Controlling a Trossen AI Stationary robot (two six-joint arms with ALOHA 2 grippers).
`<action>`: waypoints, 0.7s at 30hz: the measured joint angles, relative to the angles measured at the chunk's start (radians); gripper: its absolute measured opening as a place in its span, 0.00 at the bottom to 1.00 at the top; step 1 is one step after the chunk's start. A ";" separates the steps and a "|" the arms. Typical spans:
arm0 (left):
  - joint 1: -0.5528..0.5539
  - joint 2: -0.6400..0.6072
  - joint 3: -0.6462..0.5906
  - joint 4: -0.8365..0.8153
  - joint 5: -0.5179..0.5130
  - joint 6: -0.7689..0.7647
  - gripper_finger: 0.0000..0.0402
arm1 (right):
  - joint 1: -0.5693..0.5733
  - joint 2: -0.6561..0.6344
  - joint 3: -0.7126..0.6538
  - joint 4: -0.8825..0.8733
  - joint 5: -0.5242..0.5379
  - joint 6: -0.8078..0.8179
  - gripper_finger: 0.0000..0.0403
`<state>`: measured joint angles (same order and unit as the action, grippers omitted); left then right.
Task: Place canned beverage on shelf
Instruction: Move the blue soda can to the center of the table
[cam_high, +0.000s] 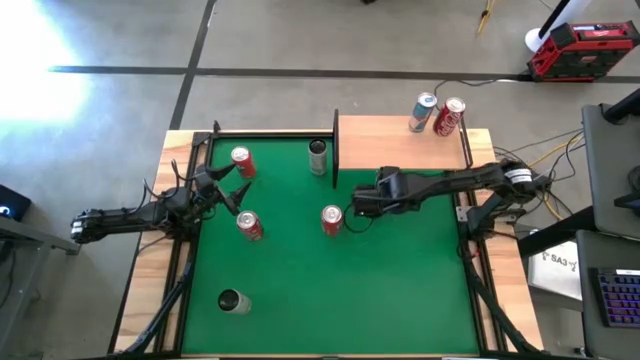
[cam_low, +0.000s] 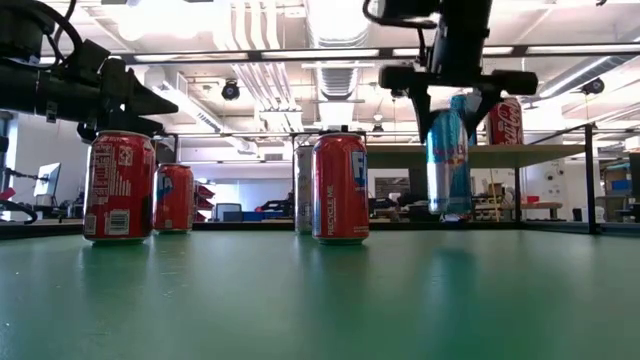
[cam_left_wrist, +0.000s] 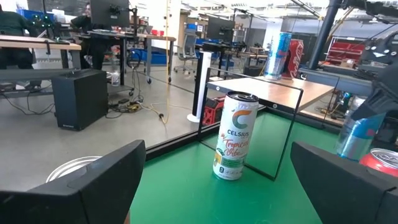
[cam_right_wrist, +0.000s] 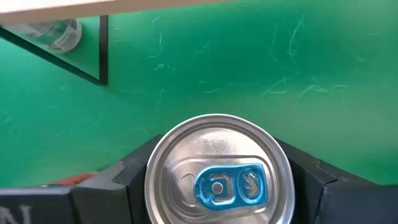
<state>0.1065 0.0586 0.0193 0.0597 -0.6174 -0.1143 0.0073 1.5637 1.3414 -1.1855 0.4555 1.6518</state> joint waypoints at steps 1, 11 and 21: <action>0.000 0.000 0.000 0.000 0.000 0.000 0.96 | -0.011 -0.005 -0.013 0.010 -0.008 -0.019 0.58; 0.000 0.000 0.000 0.000 0.000 0.000 0.96 | -0.059 0.009 -0.081 0.098 -0.065 -0.082 0.59; 0.000 0.000 0.000 0.000 0.000 0.000 0.96 | -0.078 0.008 -0.082 0.132 -0.063 -0.081 0.60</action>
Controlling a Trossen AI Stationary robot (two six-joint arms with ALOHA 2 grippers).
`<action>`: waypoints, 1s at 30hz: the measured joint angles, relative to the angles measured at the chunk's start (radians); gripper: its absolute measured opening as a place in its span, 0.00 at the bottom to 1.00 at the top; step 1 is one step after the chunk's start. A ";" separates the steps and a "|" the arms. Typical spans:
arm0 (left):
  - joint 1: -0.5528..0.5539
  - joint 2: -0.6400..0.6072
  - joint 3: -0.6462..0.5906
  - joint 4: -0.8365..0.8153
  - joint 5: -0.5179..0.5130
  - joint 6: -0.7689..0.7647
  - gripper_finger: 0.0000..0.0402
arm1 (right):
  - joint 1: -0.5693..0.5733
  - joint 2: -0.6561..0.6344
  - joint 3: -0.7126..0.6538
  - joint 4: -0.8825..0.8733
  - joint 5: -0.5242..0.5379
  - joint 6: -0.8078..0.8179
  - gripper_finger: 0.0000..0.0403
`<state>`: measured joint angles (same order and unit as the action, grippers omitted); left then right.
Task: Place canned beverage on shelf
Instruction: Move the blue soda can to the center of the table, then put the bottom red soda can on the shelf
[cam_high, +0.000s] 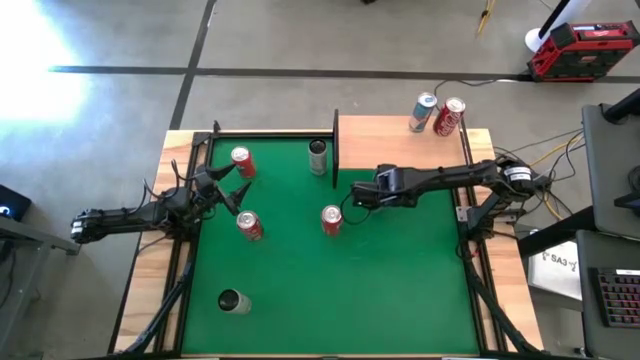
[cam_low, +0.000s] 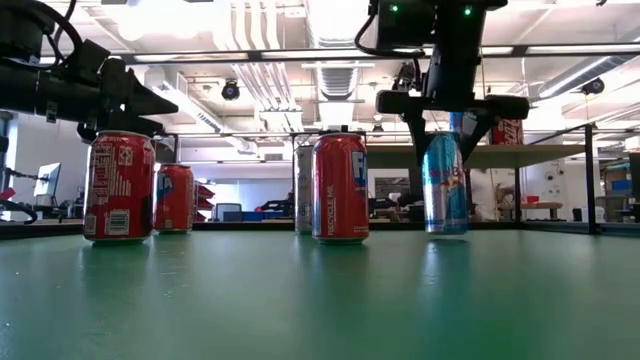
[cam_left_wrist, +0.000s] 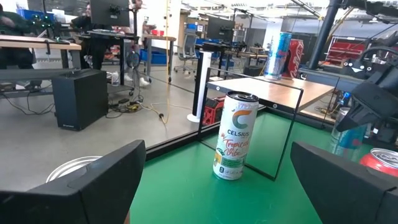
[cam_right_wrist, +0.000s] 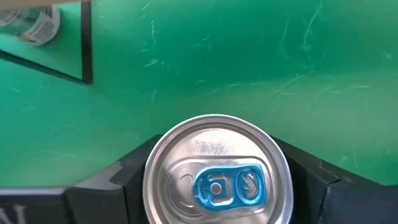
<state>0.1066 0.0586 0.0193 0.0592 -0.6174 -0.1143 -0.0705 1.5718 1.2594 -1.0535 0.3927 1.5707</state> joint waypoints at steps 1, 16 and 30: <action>0.000 0.000 0.000 0.000 0.000 0.000 0.96 | 0.000 0.000 0.000 0.001 0.000 0.000 0.60; 0.000 0.000 0.000 0.000 0.000 0.000 0.96 | 0.007 0.000 0.011 0.018 0.000 -0.003 0.67; 0.000 0.000 0.000 0.000 0.000 0.000 0.96 | 0.067 0.000 0.116 -0.089 0.013 -0.011 0.95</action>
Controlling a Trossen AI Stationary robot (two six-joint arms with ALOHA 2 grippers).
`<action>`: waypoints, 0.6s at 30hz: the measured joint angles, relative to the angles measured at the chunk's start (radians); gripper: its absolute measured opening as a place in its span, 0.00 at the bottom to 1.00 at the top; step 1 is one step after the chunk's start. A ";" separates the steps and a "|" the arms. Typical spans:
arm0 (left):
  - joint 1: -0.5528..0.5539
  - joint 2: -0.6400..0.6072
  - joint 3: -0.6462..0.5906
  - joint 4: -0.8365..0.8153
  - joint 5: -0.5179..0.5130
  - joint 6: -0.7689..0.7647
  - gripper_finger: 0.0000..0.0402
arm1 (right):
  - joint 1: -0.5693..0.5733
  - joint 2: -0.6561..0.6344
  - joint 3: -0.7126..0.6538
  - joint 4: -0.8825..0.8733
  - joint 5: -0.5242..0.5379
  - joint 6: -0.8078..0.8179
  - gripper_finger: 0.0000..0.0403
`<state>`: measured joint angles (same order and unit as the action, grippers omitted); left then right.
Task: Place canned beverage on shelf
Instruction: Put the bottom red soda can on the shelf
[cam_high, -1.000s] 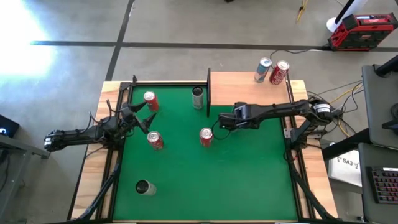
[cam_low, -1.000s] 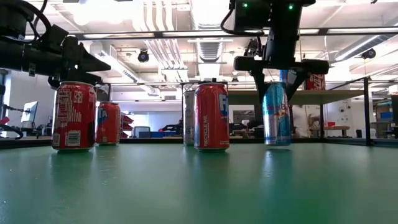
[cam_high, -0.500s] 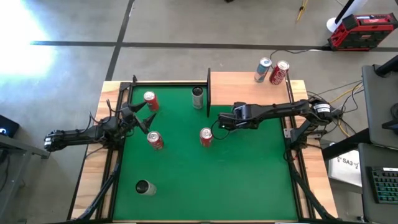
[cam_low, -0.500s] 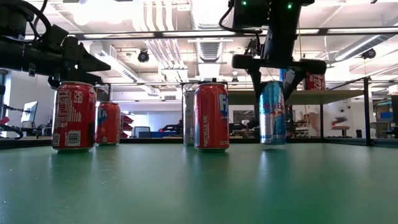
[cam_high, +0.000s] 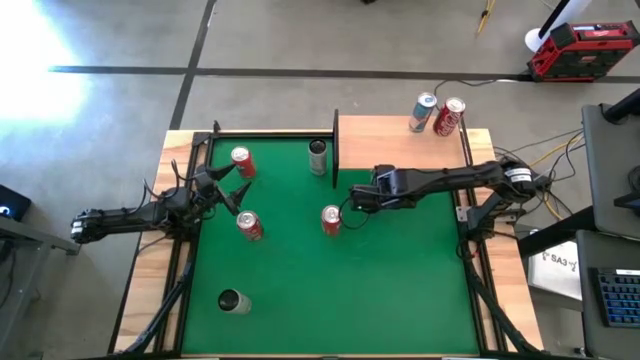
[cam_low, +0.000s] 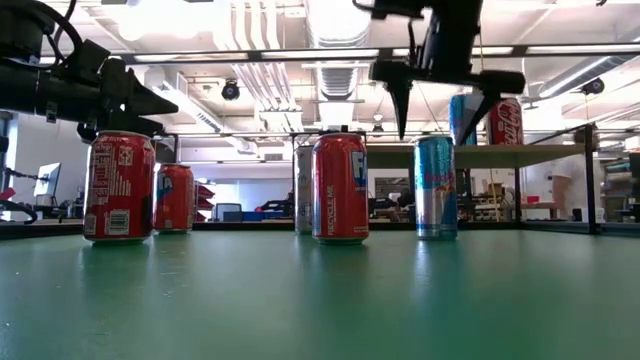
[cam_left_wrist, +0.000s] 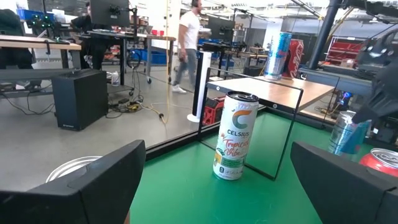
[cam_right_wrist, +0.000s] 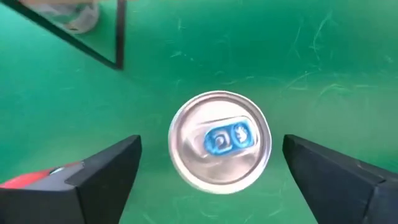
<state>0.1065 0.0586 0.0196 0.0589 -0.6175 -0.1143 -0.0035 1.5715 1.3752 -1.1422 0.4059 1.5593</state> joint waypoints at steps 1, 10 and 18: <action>0.000 0.000 0.000 0.000 0.000 0.000 0.96 | 0.009 0.000 0.014 -0.011 0.014 0.000 0.95; 0.000 0.000 0.000 0.000 0.000 0.000 0.96 | 0.156 0.004 0.140 -0.052 0.138 -0.011 0.96; 0.000 0.000 0.000 0.000 0.000 0.000 0.96 | 0.263 0.111 0.183 0.090 0.327 -0.115 0.96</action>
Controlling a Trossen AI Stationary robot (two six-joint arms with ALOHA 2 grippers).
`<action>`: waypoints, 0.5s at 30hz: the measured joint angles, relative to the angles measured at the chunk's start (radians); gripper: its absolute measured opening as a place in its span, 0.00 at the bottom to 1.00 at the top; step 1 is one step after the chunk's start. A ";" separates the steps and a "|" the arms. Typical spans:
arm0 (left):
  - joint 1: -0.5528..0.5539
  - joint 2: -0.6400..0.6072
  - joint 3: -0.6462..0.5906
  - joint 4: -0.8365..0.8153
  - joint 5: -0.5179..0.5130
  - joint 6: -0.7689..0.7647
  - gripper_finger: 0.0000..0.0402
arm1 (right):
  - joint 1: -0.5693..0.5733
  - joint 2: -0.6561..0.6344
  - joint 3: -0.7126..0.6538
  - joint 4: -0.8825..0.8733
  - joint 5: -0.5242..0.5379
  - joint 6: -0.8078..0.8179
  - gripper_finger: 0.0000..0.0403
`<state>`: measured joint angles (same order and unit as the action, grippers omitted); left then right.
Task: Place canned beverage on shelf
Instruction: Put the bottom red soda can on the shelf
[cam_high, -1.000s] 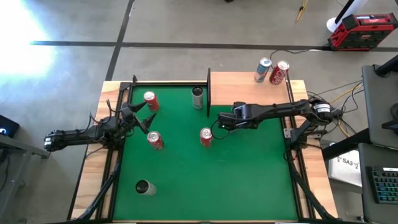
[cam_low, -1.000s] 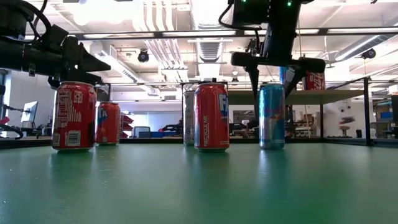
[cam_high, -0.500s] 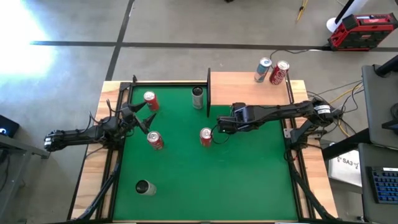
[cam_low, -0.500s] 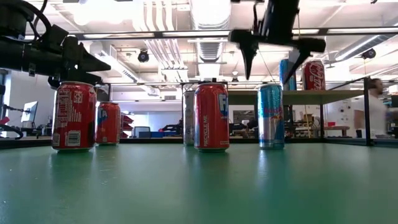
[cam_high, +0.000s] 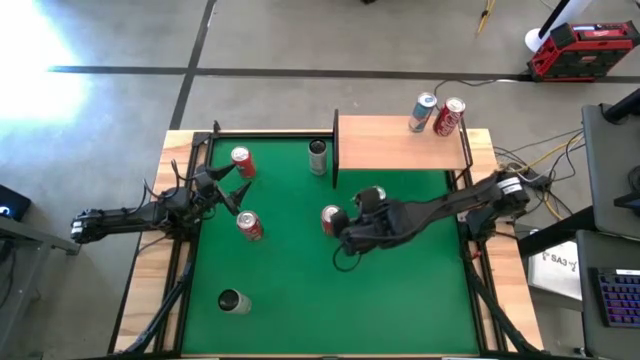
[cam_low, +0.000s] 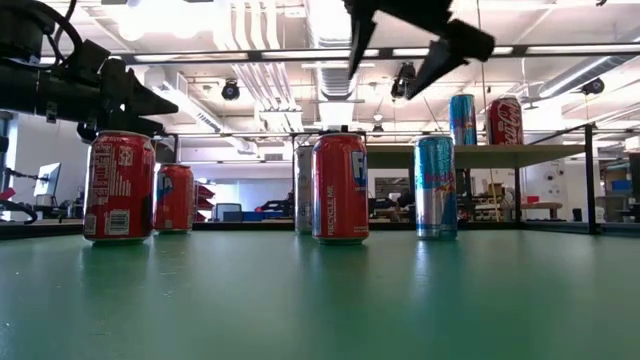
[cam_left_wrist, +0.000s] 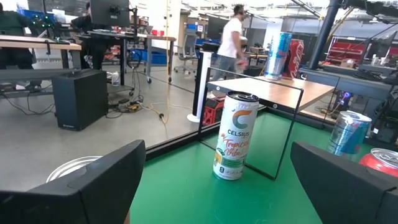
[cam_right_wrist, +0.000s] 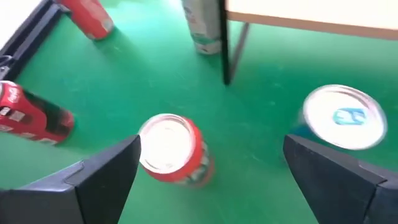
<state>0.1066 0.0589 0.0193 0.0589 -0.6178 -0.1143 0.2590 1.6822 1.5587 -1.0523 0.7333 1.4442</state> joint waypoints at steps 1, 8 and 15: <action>0.000 0.000 0.000 0.000 0.000 0.000 0.96 | 0.002 0.019 0.007 0.018 0.017 -0.013 0.96; 0.000 0.000 0.000 0.000 0.000 0.000 0.96 | 0.003 0.159 0.114 0.027 0.045 -0.097 0.95; 0.000 0.000 0.000 0.000 0.000 0.000 0.96 | 0.003 0.256 0.241 -0.038 0.047 -0.128 0.95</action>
<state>0.1066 0.0593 0.0193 0.0589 -0.6178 -0.1143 0.2619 1.9380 1.7993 -1.0907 0.7803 1.3163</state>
